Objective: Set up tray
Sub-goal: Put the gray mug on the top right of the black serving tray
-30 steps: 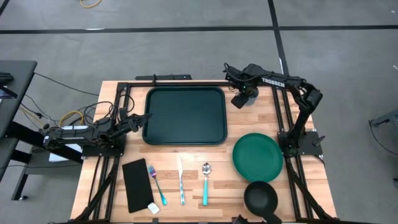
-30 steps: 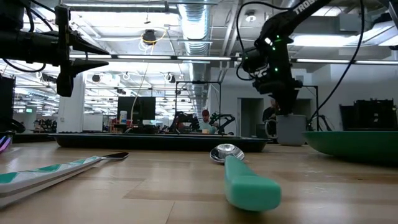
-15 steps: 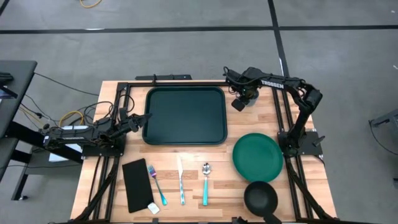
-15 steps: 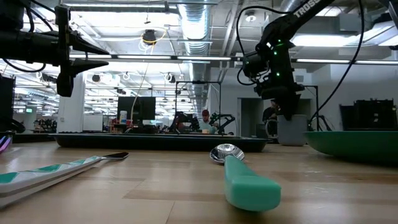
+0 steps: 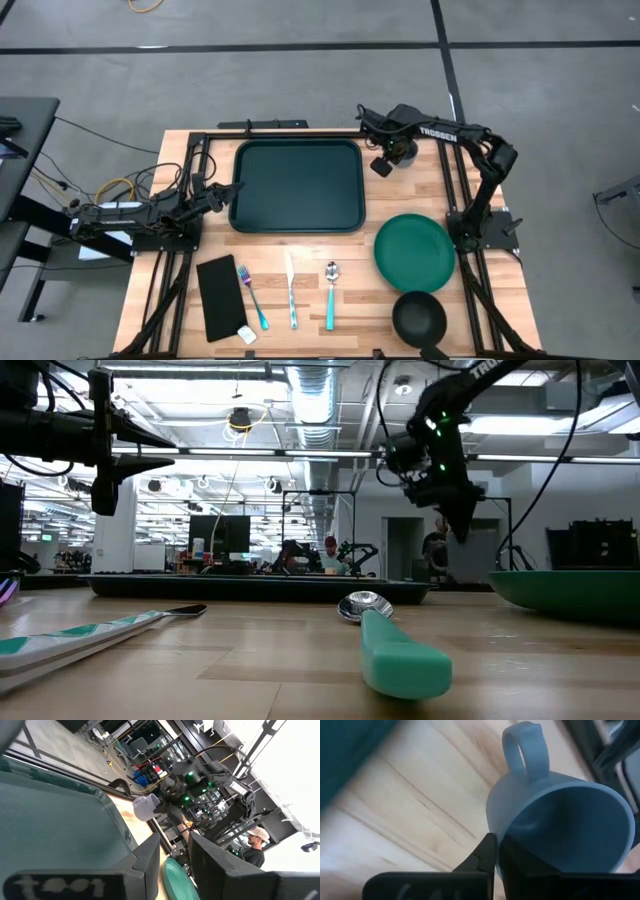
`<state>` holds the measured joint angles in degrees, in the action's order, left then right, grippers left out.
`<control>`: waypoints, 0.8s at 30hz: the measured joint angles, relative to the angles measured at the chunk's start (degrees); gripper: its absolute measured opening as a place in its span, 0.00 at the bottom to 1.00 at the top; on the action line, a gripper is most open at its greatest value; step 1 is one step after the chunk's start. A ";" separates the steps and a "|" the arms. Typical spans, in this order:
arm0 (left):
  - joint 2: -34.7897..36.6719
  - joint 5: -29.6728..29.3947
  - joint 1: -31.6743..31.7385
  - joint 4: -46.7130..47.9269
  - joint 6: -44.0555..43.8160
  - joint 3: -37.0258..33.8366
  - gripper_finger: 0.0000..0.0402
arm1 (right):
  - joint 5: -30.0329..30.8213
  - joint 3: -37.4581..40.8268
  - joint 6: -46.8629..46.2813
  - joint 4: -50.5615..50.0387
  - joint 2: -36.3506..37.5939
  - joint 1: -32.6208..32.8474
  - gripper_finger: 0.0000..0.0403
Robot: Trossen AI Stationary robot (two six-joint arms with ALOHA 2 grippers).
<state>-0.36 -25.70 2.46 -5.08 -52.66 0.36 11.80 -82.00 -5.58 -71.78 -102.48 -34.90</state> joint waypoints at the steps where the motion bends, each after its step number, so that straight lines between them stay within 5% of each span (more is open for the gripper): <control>1: 0.00 -0.04 0.00 0.00 0.00 0.00 0.23 | 0.00 -1.48 0.00 -0.24 0.00 0.53 0.01; 13: 0.00 -0.15 0.00 0.00 0.00 0.00 0.23 | -8.94 -15.42 0.96 6.48 -0.59 6.46 0.01; 24: 0.00 -0.17 0.00 0.00 -0.32 0.00 0.23 | -8.88 -32.78 2.79 -2.58 -18.48 7.11 0.01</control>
<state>-0.36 -25.87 2.46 -5.08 -52.99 0.36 2.92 -114.79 -2.79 -74.35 -120.96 -27.79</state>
